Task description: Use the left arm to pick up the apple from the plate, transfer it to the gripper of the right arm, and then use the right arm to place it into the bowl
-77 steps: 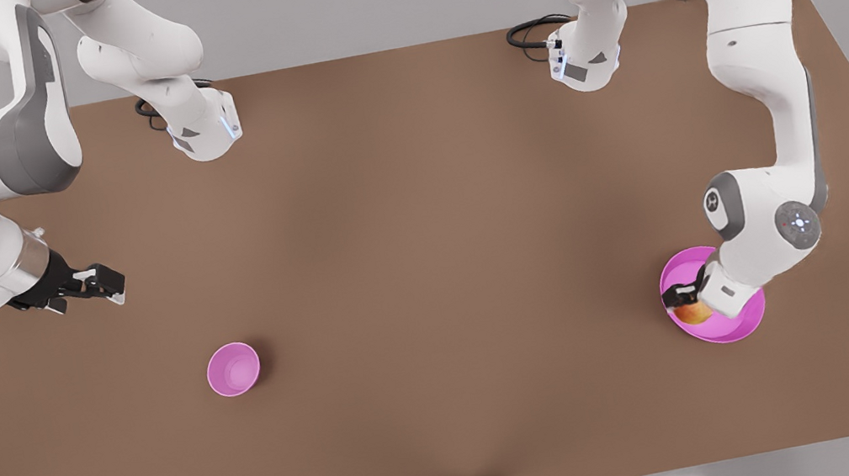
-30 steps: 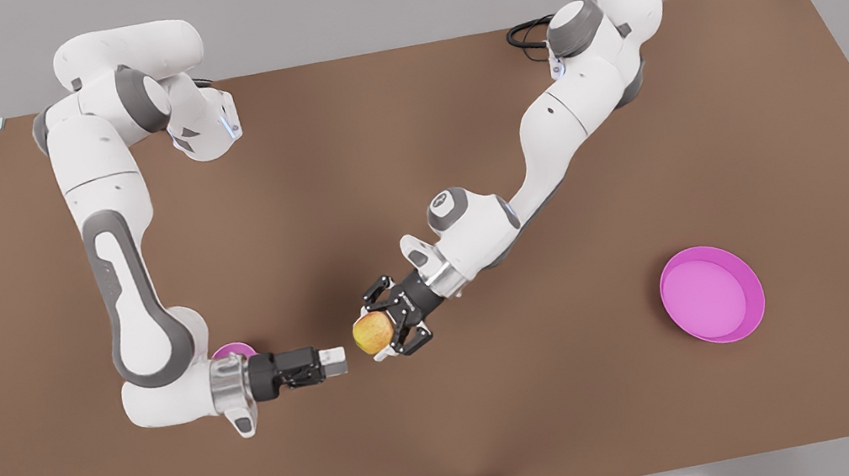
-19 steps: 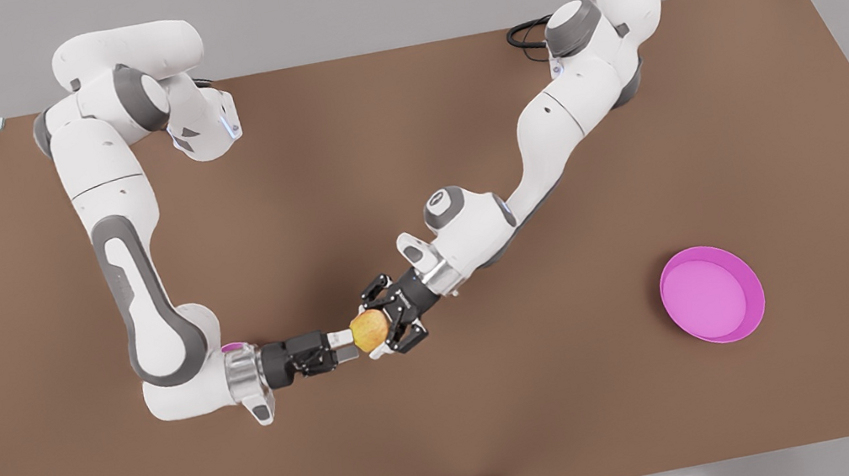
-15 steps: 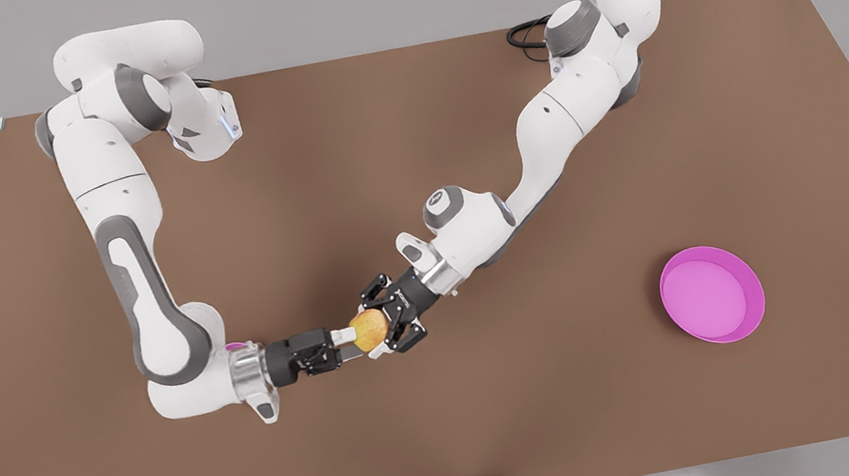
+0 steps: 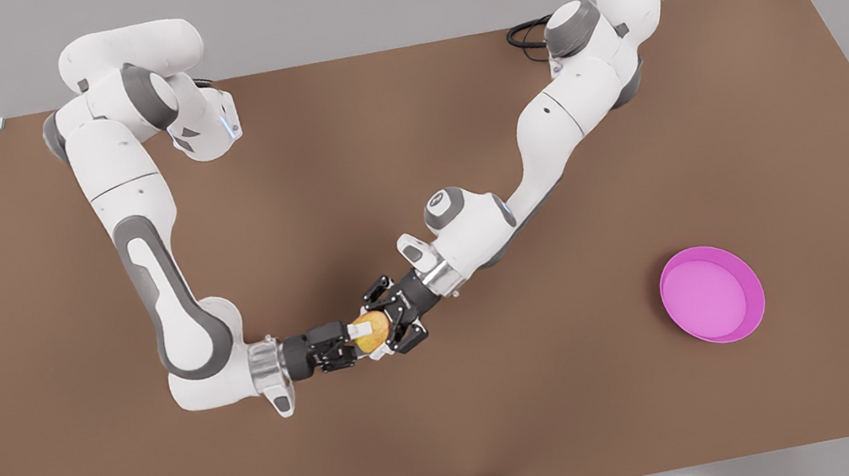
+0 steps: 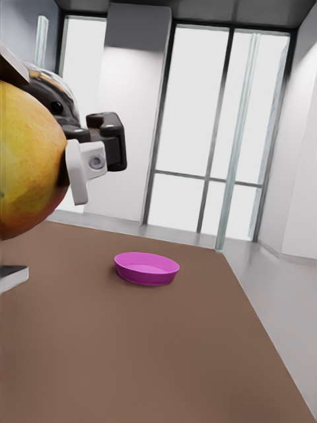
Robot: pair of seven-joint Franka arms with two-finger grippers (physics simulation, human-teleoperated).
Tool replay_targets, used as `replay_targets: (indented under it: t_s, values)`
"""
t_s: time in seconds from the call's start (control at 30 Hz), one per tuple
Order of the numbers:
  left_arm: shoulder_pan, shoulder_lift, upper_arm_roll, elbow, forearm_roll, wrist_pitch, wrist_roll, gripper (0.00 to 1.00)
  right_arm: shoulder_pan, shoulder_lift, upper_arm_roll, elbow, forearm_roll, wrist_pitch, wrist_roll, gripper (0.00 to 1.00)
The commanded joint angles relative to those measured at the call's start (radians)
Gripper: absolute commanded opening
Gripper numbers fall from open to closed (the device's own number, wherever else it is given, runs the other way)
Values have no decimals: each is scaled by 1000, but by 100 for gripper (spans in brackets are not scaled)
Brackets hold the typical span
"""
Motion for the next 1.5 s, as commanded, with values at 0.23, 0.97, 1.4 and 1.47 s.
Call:
replay_targets:
  t_s: [0.23, 0.97, 1.4, 1.47]
  values:
    - [0, -2, 6, 1, 0, -4, 17, 76, 0, -13, 30, -20, 1, 7, -56, 93]
    - [323, -207, -26, -398, -8, -100, -152, 100, -219, -42, 27, -39, -401, -114, -57, 70]
    - [252, -984, 760, -249, 95, -1705, -1299, 100, -385, -125, 17, -170, -896, -46, -203, 71]
    - [271, -1048, 771, -360, 94, -1588, -1296, 100, -385, -118, 18, -170, -932, -39, -217, 71]
